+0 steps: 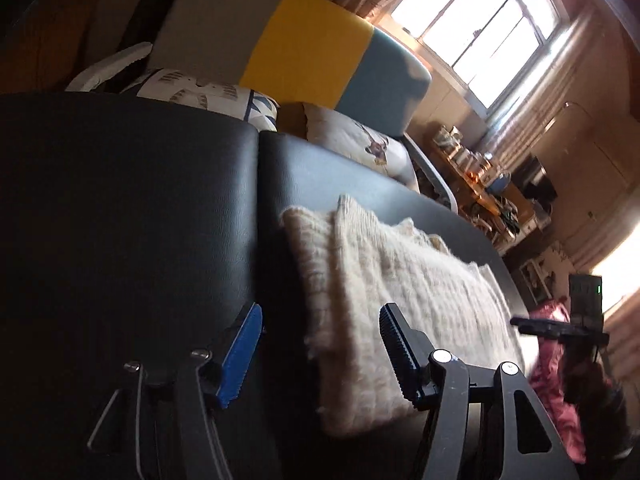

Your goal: Fold clothes

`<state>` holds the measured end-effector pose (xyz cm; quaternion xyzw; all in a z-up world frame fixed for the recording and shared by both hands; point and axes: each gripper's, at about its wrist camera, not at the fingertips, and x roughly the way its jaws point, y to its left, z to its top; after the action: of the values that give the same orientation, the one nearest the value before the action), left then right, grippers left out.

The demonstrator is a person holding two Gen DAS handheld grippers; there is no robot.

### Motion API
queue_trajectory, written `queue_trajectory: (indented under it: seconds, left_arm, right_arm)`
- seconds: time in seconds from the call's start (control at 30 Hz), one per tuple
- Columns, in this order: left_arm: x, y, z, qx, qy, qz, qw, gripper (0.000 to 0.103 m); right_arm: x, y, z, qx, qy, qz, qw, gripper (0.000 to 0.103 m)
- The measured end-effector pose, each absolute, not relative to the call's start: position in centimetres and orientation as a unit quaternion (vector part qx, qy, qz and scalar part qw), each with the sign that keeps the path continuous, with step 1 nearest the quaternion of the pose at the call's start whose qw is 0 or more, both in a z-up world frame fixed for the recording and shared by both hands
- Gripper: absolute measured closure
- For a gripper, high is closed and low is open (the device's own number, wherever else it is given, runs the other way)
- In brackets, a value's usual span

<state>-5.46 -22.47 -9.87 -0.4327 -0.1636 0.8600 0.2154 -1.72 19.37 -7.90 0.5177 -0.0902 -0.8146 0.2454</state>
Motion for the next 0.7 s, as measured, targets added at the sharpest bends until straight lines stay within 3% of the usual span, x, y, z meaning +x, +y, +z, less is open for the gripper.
queue_trajectory:
  seconds: [0.17, 0.33, 0.47, 0.63, 0.7]
  left_arm:
    - [-4.1, -19.1, -12.0, -0.457, -0.114, 0.835, 0.286, 0.040]
    - [-4.4, -17.4, -12.0, -0.448, -0.114, 0.821, 0.334, 0.043]
    - [-4.9, -17.1, -12.0, -0.448, -0.111, 0.815, 0.350, 0.058]
    - [-5.9, -17.4, -13.3, -0.480, -0.117, 0.790, 0.362, 0.059]
    - [-6.0, -17.4, -13.6, -0.484, -0.123, 0.785, 0.367, 0.078]
  right_arm:
    - [-3.9, 13.5, -8.5, 0.532, -0.093, -0.800, 0.263, 0.050]
    - [-5.9, 10.7, -9.2, 0.548, -0.078, -0.793, 0.254, 0.050]
    - [-7.1, 10.8, -10.4, 0.563, -0.072, -0.789, 0.235, 0.050]
    - [-7.6, 11.3, -11.7, 0.569, -0.079, -0.785, 0.232, 0.050]
    - [-7.7, 11.5, -11.9, 0.568, -0.083, -0.784, 0.236, 0.050]
